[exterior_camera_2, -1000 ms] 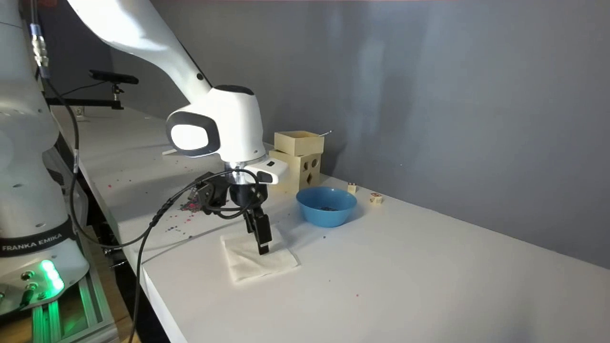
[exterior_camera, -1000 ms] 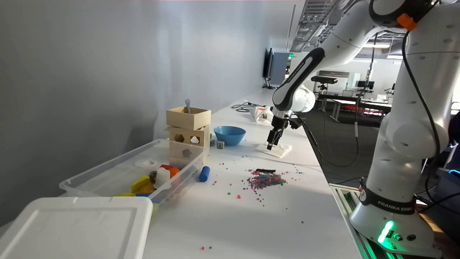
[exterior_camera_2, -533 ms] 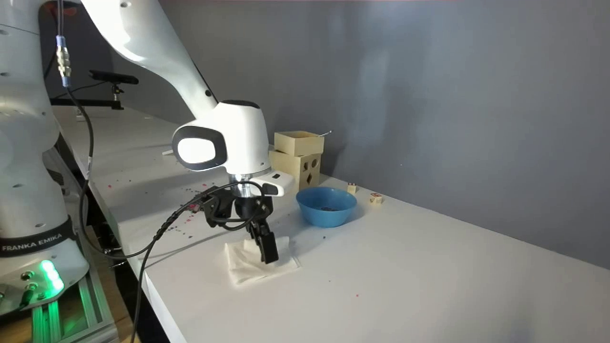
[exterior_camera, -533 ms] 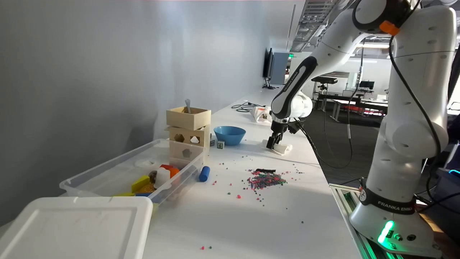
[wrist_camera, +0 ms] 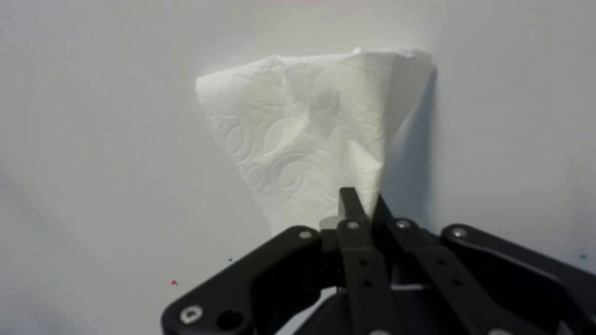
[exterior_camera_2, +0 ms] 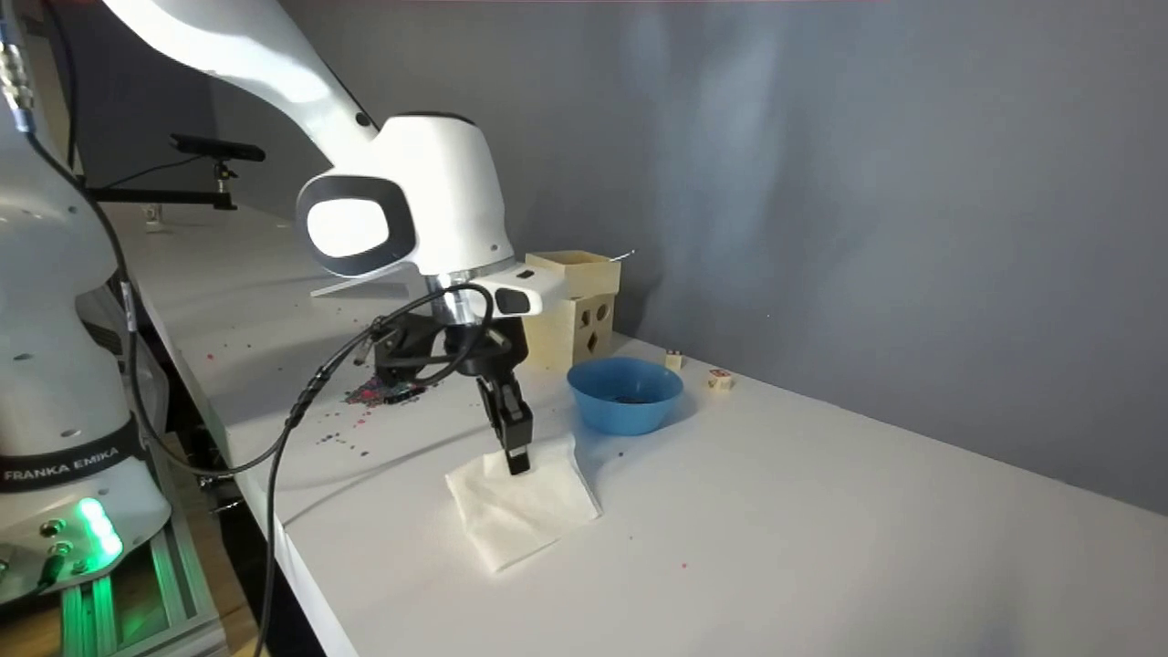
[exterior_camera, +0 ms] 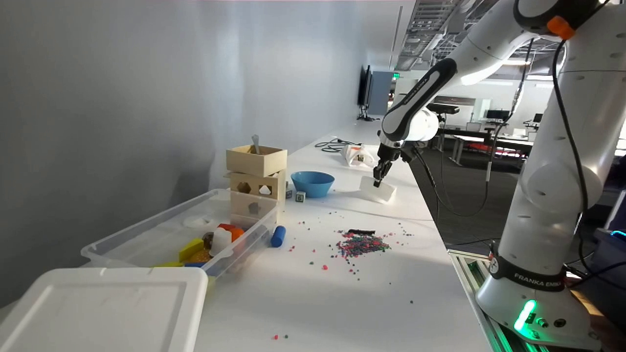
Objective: Use the white napkin to wipe the cereal on the counter to the left.
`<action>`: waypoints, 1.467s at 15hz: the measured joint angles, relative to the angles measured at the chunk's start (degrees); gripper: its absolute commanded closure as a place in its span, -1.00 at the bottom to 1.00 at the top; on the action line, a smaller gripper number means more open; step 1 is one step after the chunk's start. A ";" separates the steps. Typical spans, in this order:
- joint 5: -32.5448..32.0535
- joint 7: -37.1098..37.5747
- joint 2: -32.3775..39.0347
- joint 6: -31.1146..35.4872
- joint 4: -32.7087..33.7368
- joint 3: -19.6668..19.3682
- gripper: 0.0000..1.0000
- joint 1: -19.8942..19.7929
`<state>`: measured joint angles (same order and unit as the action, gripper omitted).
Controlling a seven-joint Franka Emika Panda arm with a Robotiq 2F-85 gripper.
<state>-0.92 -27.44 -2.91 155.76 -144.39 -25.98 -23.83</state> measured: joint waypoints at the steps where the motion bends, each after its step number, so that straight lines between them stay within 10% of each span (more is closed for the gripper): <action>1: -0.53 0.11 -1.38 -1.26 -0.01 -0.04 0.99 -0.24; 11: -15.42 5.59 -7.92 -18.53 -5.12 -0.30 0.96 -4.27; 22: -20.82 20.29 -14.37 -16.82 -15.17 4.11 0.99 -4.51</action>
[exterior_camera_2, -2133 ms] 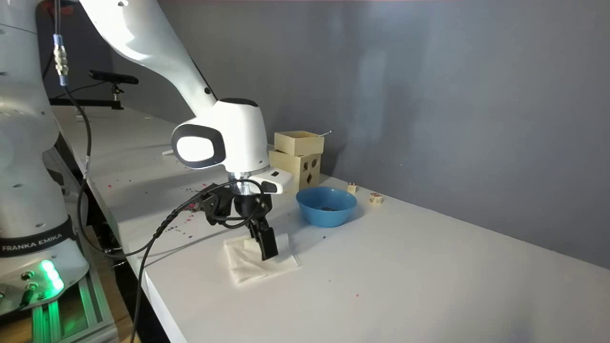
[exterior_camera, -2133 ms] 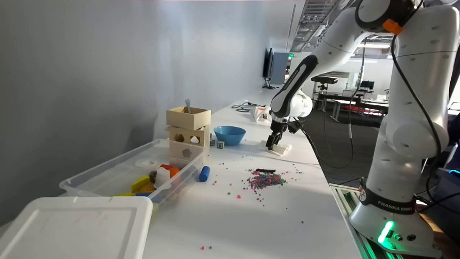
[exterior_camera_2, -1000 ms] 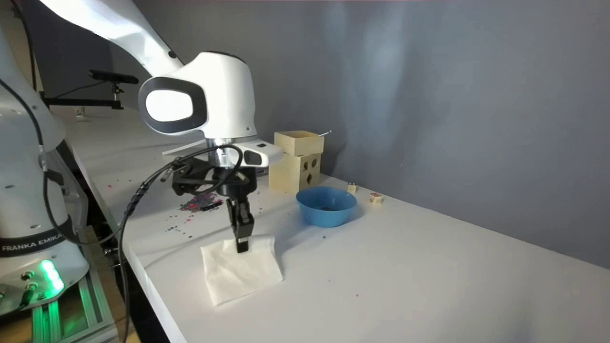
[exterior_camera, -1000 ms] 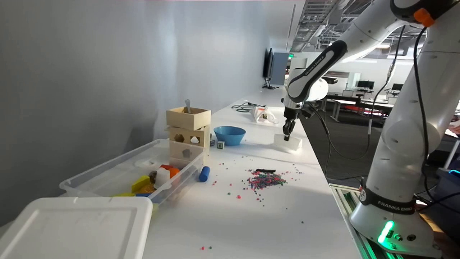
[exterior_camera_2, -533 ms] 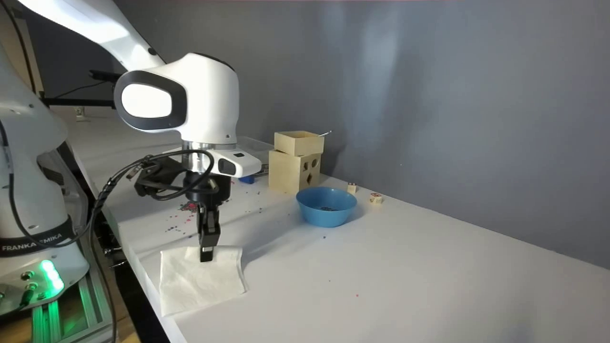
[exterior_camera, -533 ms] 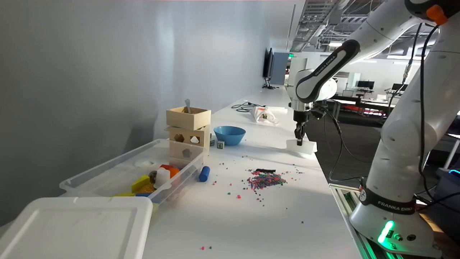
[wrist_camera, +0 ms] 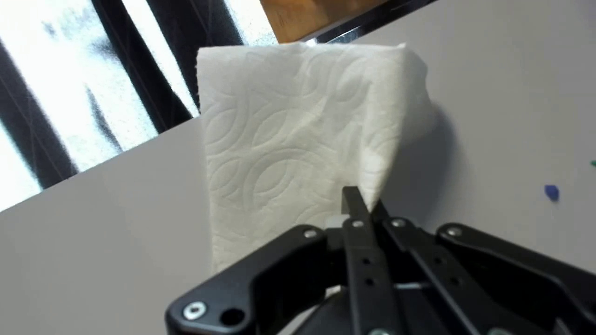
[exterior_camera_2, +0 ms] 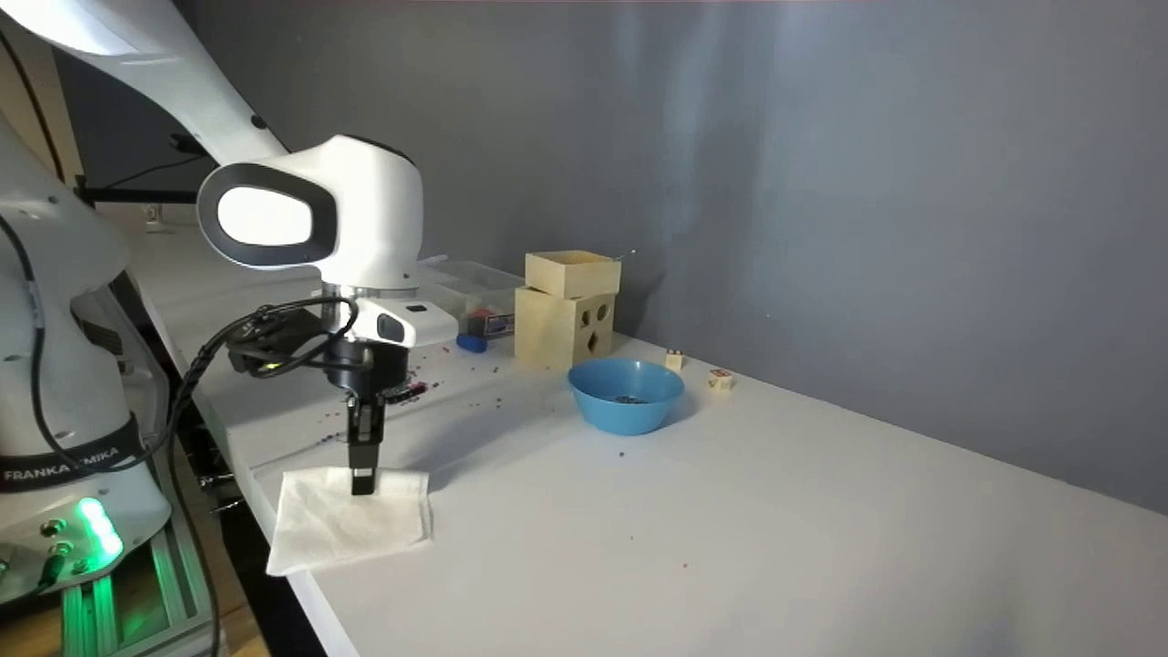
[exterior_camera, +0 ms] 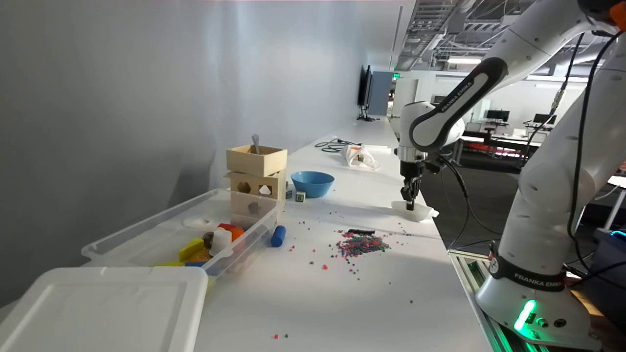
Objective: Use the white napkin to wipe the cereal on the counter to the left.
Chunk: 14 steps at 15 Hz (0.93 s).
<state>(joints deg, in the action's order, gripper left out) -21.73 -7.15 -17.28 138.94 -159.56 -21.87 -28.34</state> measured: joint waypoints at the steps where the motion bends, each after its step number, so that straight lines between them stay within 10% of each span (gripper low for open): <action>1: 0.09 0.66 -0.58 -0.41 0.18 0.61 0.99 0.10; 14: 0.54 1.07 -1.54 -5.55 1.48 1.77 0.99 1.56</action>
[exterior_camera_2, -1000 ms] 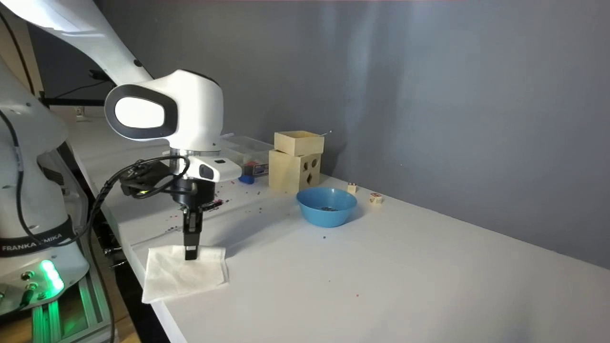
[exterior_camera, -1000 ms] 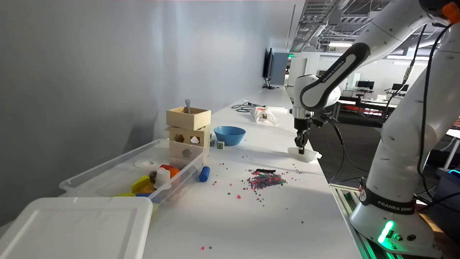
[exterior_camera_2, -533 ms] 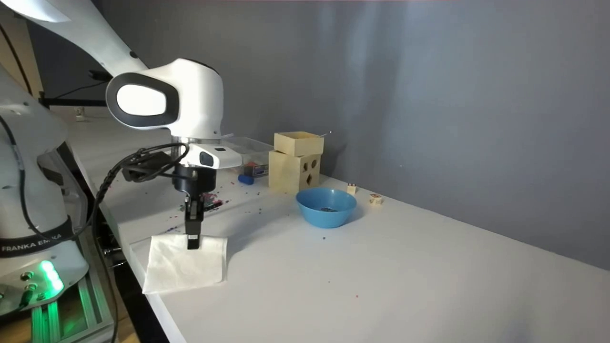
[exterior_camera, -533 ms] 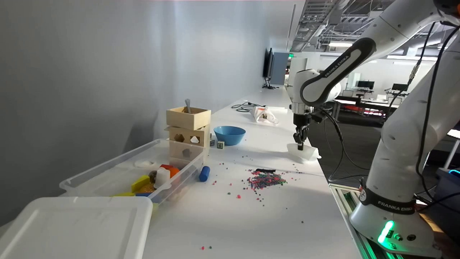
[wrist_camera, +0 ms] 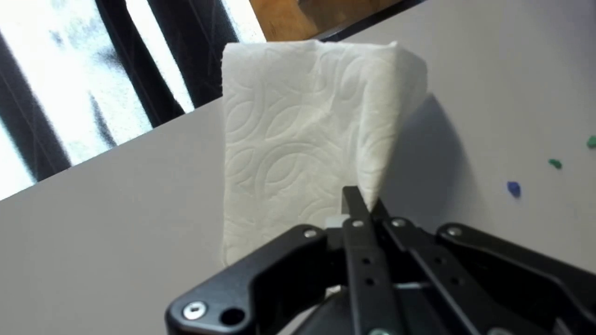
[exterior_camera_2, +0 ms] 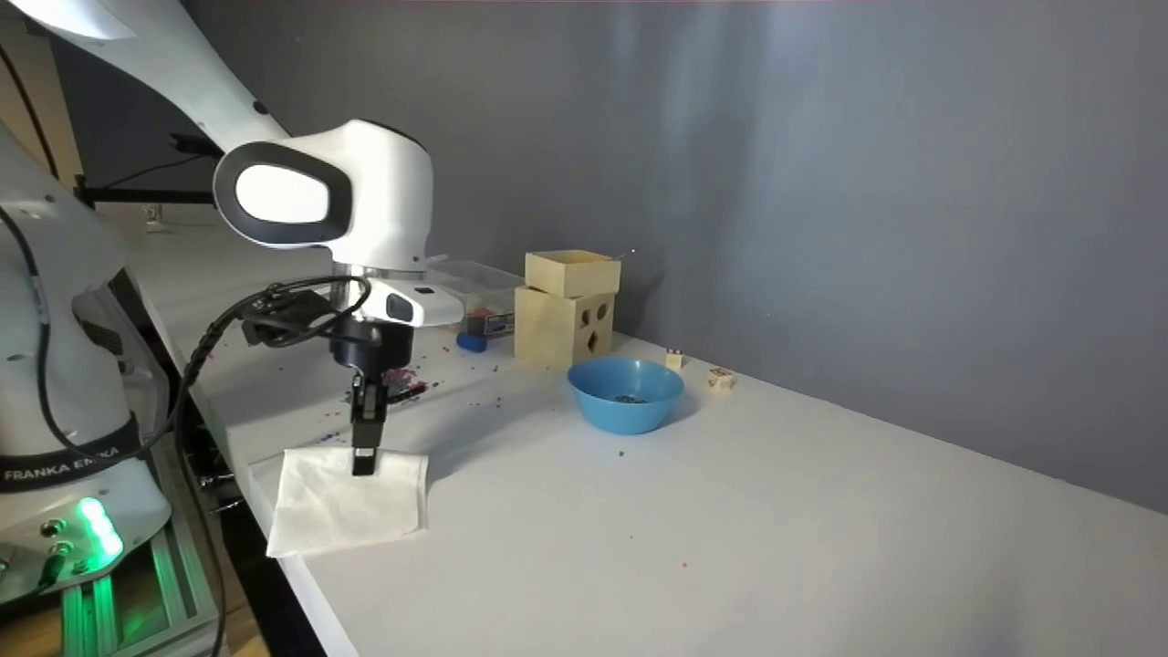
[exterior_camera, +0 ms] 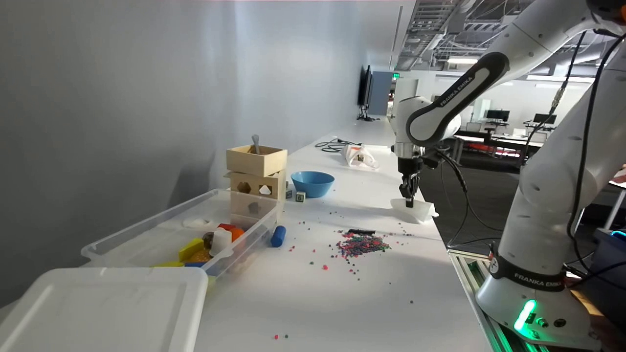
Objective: Use the white napkin to wipe the cereal on the counter to the left.
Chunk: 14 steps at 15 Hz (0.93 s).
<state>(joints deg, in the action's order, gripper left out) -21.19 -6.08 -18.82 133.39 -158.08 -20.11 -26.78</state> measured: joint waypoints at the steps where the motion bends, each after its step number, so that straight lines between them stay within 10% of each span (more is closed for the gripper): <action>1: -0.11 -0.30 0.17 -1.64 -0.01 0.56 0.99 0.66; 14: 1.19 -1.03 4.25 -7.51 0.06 5.92 0.99 10.30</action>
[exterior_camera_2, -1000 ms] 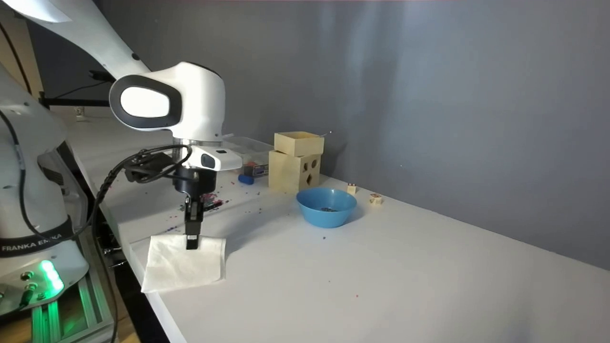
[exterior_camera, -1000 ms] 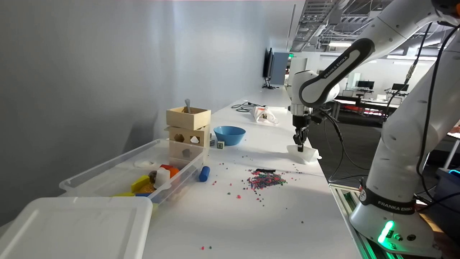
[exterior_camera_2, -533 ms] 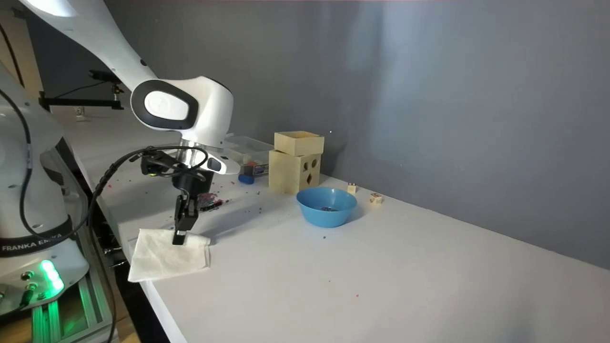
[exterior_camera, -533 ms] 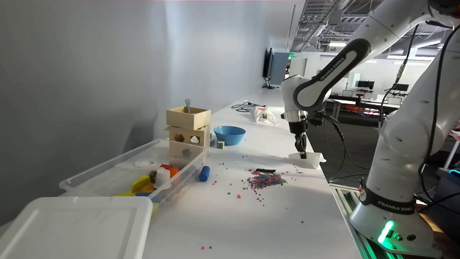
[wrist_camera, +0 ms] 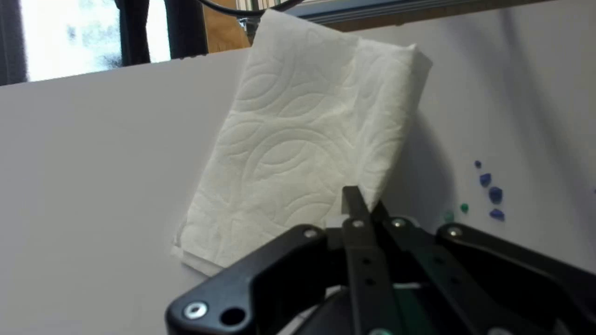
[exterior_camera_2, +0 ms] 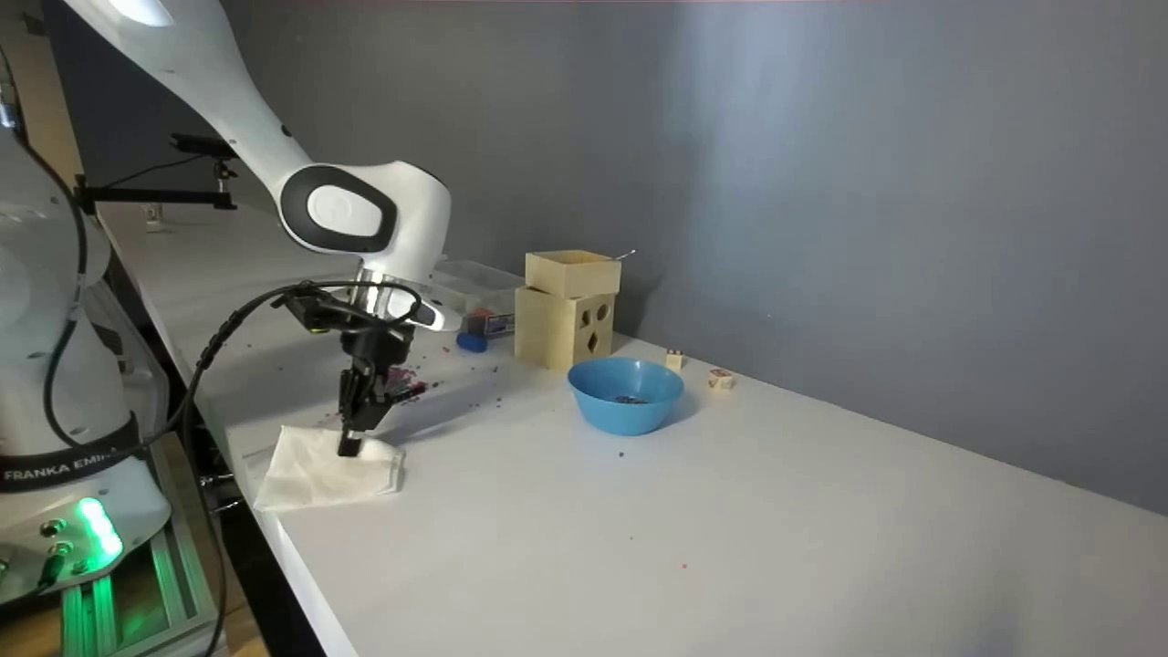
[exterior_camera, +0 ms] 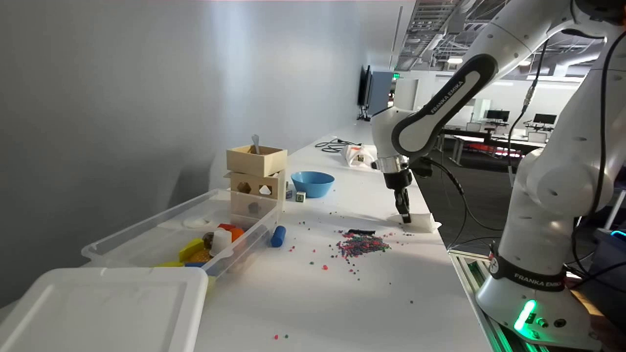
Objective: Use the white napkin to wipe the cereal on the counter to the left.
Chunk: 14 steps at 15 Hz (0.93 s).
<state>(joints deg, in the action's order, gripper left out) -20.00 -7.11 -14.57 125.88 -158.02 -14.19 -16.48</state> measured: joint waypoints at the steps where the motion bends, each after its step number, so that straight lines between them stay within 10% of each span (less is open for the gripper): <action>1: 0.00 -0.01 0.00 0.00 0.02 -0.12 0.99 -0.14; 14: 10.53 10.40 1.03 6.62 0.04 4.55 0.99 4.85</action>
<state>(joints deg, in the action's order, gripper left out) -9.48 3.29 -13.55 132.49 -157.98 -9.64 -11.63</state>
